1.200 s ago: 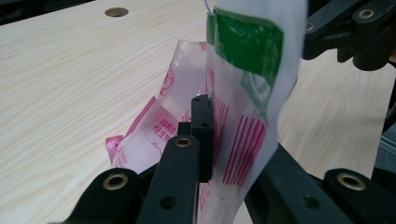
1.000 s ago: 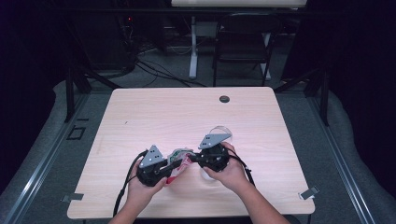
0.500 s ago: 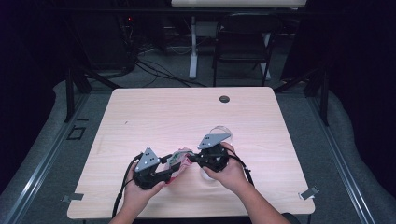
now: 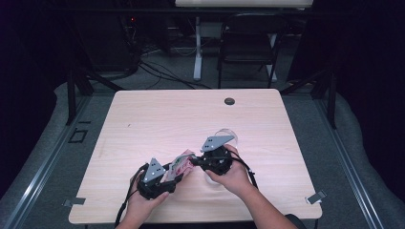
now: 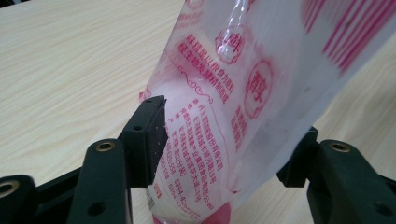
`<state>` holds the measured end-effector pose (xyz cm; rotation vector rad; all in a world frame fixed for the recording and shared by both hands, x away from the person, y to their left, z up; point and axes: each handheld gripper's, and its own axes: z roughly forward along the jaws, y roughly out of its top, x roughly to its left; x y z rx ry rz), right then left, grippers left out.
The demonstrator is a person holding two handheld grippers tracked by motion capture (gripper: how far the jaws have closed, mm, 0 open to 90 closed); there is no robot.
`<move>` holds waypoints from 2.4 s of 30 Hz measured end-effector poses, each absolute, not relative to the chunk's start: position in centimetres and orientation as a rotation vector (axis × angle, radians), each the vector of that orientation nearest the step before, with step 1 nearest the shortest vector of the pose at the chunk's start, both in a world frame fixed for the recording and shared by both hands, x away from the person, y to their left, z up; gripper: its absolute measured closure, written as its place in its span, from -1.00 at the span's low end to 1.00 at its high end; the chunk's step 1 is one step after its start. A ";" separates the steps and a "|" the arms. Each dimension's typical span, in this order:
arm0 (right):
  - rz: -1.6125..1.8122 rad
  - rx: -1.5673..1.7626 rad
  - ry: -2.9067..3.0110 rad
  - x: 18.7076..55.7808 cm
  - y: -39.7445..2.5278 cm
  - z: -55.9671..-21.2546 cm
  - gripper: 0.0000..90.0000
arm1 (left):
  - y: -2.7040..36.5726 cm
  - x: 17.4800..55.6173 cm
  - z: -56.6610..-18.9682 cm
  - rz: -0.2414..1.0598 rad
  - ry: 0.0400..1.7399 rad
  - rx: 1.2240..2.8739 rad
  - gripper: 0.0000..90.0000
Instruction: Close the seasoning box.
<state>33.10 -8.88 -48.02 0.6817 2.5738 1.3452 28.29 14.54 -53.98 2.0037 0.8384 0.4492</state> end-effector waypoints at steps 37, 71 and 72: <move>1.343 0.670 2.578 32.9 -9.1 -48.0 1.00 | 13.8 30.1 -58.1 0.462 0.936 2.074 -0.41; 1.340 0.681 2.570 32.6 -9.4 -48.2 1.00 | 13.1 30.9 -58.8 0.436 0.972 2.153 -0.12; 1.344 0.683 2.569 32.6 -9.4 -48.2 1.00 | 13.0 30.9 -58.8 0.438 0.971 2.151 -0.09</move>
